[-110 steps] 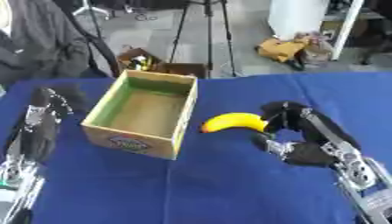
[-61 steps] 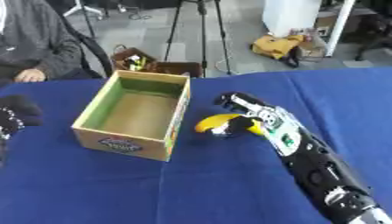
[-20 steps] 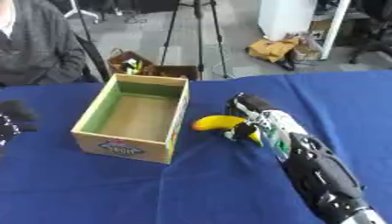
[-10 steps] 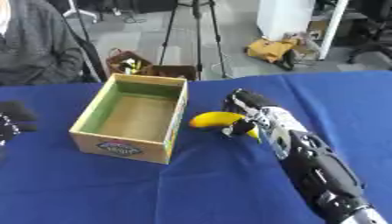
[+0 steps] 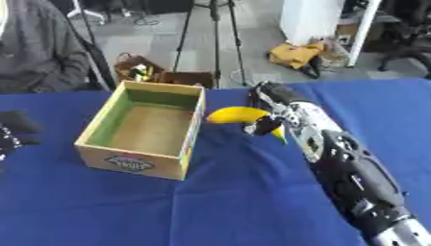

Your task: Pick up objects on the table and place them in the box.

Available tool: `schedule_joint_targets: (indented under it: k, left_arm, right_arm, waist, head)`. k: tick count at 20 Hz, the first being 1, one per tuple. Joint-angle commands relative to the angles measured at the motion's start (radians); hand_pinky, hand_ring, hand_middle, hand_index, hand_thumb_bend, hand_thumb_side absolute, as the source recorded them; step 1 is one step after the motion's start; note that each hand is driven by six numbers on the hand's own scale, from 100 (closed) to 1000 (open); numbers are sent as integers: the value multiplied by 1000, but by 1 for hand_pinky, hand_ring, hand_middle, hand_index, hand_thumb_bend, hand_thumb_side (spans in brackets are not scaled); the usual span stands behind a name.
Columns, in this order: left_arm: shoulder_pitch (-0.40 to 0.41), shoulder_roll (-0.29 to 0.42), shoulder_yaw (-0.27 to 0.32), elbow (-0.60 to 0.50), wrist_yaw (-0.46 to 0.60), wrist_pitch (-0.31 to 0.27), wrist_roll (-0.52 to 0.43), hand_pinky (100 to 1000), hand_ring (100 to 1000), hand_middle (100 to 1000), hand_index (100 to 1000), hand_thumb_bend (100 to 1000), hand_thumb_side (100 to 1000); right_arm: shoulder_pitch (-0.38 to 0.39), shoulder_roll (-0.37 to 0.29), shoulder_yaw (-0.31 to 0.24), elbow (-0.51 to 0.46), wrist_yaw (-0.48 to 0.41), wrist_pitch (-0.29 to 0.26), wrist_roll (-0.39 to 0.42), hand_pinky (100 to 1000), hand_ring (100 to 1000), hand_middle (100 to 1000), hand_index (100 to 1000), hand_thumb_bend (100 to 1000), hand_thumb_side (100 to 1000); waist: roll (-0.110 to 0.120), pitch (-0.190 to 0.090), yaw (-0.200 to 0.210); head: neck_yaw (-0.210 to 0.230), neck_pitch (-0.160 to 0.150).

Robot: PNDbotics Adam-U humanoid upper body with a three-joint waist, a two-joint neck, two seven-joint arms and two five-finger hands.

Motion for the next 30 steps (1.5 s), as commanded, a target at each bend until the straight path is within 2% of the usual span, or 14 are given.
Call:
schedule_joint_targets:
  k: [1, 7, 13, 17, 24, 26, 30]
  left_arm:
    - [-8, 24, 3, -19, -3, -2, -1, 662, 700, 612, 766, 662, 906]
    - [-12, 16, -9, -22, -4, -3, -13, 662, 696, 612, 765, 667, 904]
    - [-26, 1, -23, -30, 0, -4, -27, 662, 695, 611, 765, 672, 903]
    - [-31, -6, -27, -32, 3, -4, -32, 662, 695, 611, 765, 673, 903]
    - [-36, -10, -30, -34, 6, -5, -36, 661, 694, 610, 764, 677, 902]
    - [-46, -20, -36, -37, 8, -5, -40, 661, 694, 609, 764, 679, 902]
    - [-53, -27, -39, -40, 11, -5, -44, 661, 694, 609, 764, 681, 902]
  right_arm:
    - [-47, -28, -6, -33, -10, 4, -1, 584, 486, 496, 545, 217, 196]
    - [-90, 32, 8, -10, 15, -13, 21, 590, 492, 501, 550, 220, 207]
    - [-90, 56, 37, -19, 19, -51, 41, 593, 495, 503, 552, 219, 214]
    - [-96, 68, 59, -41, 14, -70, 59, 596, 497, 504, 553, 216, 216]
    - [-99, 85, 71, -51, 12, -77, 76, 603, 507, 511, 560, 217, 229]
    - [-89, 121, 95, -40, 20, -93, 96, 606, 512, 513, 563, 219, 235]
    - [-76, 178, 99, 3, 65, -111, 109, 614, 534, 530, 580, 233, 251]
  waist:
    - [-4, -27, 5]
    - [-11, -41, 45]
    - [-16, -35, 107]
    - [-19, -31, 135]
    - [-20, -26, 150]
    - [-21, -20, 179]
    - [-20, -15, 198]
  head:
    - [-3, -11]
    - [-15, -10]
    - [-39, -28]
    - [-61, -34]
    - [-74, -39]
    - [-90, -47]
    - [-103, -54]
